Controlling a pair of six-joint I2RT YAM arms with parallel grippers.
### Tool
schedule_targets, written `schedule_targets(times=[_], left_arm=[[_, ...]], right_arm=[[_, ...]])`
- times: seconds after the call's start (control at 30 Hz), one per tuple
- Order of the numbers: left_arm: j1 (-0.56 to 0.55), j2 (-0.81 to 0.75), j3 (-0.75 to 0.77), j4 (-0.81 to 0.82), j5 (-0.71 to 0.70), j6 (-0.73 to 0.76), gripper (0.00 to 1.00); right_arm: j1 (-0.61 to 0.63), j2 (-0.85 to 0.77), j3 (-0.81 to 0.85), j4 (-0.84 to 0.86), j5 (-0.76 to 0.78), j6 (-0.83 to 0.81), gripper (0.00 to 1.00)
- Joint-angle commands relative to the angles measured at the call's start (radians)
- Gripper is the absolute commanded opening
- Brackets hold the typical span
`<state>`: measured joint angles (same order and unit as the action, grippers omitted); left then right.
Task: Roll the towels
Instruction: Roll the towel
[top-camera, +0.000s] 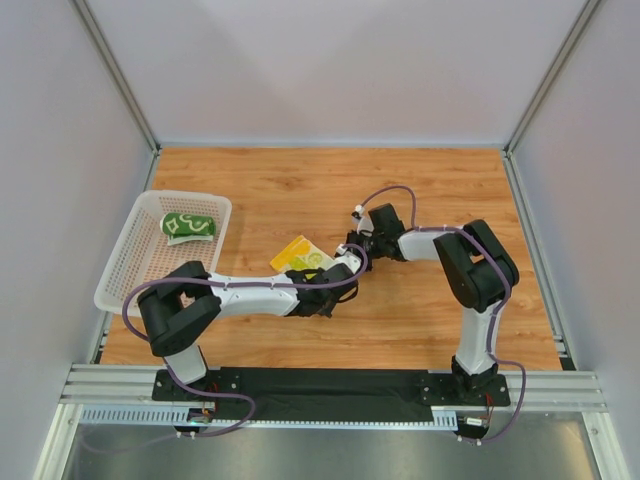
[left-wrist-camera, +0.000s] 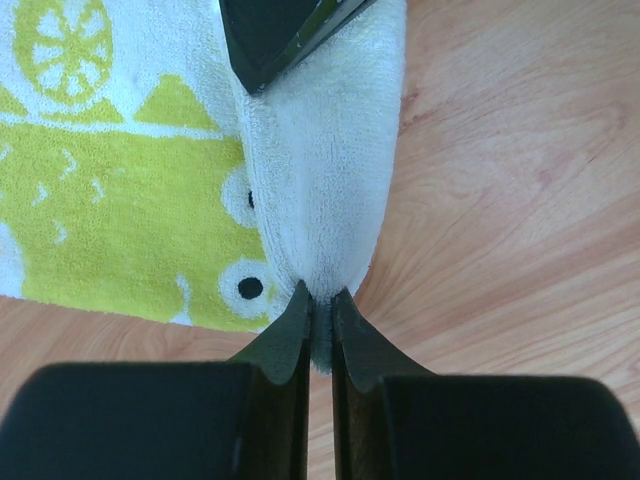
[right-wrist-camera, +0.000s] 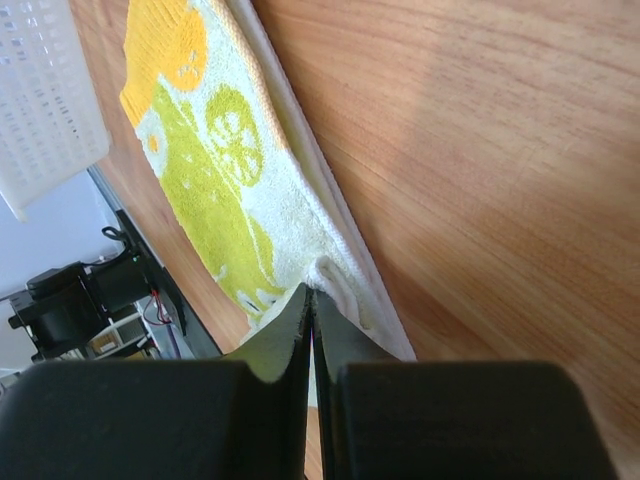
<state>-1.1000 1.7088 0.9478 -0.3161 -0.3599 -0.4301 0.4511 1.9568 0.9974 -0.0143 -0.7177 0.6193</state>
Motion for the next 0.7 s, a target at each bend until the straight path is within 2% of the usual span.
schedule_targets(times=[0.0, 0.3, 0.5, 0.67], left_arm=[[-0.011, 0.045, -0.072, -0.187, 0.131, -0.042, 0.01], [-0.009, -0.008, -0.047, -0.169, 0.254, -0.065, 0.00], [-0.008, -0.017, 0.011, -0.193, 0.354, -0.088, 0.00], [0.012, -0.026, 0.054, -0.206, 0.484, -0.119, 0.00]], right_arm=[[-0.031, 0.021, 0.003, -0.075, 0.150, -0.069, 0.03], [-0.071, -0.088, 0.024, -0.259, 0.331, -0.141, 0.03], [-0.077, -0.252, 0.030, -0.392, 0.460, -0.155, 0.04], [-0.075, -0.409, -0.023, -0.460, 0.511, -0.150, 0.06]])
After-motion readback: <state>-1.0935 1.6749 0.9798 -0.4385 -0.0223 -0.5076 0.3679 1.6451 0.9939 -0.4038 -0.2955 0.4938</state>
